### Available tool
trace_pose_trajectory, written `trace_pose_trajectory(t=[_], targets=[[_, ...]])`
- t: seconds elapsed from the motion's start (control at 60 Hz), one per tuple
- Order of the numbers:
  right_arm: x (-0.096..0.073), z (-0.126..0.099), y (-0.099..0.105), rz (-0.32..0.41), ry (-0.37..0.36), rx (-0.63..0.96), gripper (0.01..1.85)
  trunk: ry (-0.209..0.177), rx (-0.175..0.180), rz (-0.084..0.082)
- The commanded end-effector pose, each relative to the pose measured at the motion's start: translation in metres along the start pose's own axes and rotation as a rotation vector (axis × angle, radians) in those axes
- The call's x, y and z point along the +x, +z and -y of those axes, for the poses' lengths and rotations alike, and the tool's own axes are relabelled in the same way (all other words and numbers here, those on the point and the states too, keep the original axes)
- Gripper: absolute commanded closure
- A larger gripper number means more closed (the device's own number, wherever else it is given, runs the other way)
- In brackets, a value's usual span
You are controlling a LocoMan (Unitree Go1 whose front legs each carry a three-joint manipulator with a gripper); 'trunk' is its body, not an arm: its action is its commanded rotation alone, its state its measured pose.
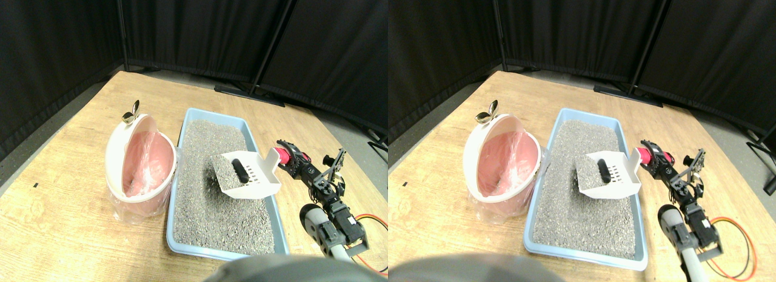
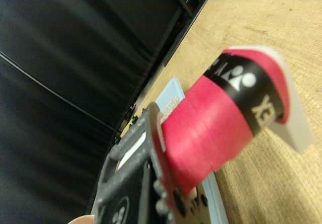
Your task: Scoop (unimanual)
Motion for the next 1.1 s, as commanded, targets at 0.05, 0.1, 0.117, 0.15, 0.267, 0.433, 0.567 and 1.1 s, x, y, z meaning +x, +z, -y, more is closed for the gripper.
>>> trace_pose_trajectory(t=[0.05,0.1,0.117,0.15,0.267,0.433,0.567,1.1], targets=[[0.003,-0.005,0.011,0.152,0.062,0.04,1.81,0.01,-0.025,-0.012],[0.004,-0.004,0.01,0.168,0.068,0.042,1.81,0.011,-0.026,-0.012],[0.005,-0.003,0.01,0.178,0.07,0.043,1.81,0.013,-0.026,-0.01],[0.005,-0.003,0.01,0.193,0.072,0.047,1.81,0.013,-0.026,-0.01],[0.012,-0.002,0.006,0.259,0.093,0.109,1.81,0.015,-0.026,-0.009],[0.018,-0.001,0.003,0.282,0.097,0.145,1.81,0.017,-0.027,-0.008],[0.021,-0.001,0.001,0.294,0.081,0.179,1.81,0.016,-0.027,-0.007],[0.026,-0.005,0.023,0.381,0.158,0.389,1.81,0.008,-0.021,0.001]])
